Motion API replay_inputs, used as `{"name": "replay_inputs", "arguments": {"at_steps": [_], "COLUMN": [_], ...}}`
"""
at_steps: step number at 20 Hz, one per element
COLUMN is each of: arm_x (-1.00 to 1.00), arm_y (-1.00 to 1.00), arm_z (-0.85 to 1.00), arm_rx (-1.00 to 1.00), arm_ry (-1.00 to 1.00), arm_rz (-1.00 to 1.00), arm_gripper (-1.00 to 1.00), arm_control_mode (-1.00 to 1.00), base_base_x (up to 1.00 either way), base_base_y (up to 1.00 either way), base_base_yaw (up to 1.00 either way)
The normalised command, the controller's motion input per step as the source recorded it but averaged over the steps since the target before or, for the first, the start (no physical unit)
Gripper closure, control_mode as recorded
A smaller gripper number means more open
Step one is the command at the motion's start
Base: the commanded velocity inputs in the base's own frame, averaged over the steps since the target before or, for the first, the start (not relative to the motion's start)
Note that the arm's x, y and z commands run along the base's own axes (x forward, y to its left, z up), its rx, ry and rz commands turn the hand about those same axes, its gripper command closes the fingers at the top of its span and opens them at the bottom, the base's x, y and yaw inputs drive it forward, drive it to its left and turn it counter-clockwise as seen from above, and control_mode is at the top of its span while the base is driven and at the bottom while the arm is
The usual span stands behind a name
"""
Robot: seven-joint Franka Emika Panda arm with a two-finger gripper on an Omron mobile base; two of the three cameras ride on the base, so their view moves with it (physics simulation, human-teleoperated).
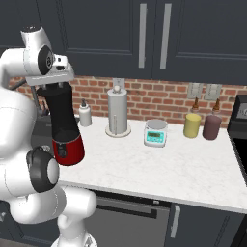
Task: Close the lid blender by securely placing the lid on top.
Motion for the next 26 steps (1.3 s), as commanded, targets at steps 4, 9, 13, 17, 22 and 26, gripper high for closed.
{"name": "replay_inputs", "arguments": {"at_steps": [4,9,13,17,22,26], "arm_x": [0.07,0.13,0.28,0.31,0.16,0.00], "arm_y": [0.00,0.00,-0.02,-0.04,-0.13,-0.22], "arm_z": [-0.20,-0.19,-0.14,-0.10,-0.09,-0.18], "arm_rx": [0.00,0.00,0.00,0.00,0.00,0.00], "arm_ry": [-0.04,-0.03,-0.02,-0.02,-0.03,-0.02], "arm_rz": [0.00,0.00,0.00,0.00,0.00,0.00], "arm_gripper": [1.00,1.00,1.00,1.00,1.00,1.00], "arm_control_mode": [-1.00,-1.00,-1.00,-1.00,-1.00,-1.00], "base_base_x": [0.00,0.00,0.00,0.00,0.00,0.00], "base_base_y": [0.00,0.00,0.00,0.00,0.00,0.00], "base_base_yaw": [0.00,0.00,0.00,0.00,0.00,0.00]}}
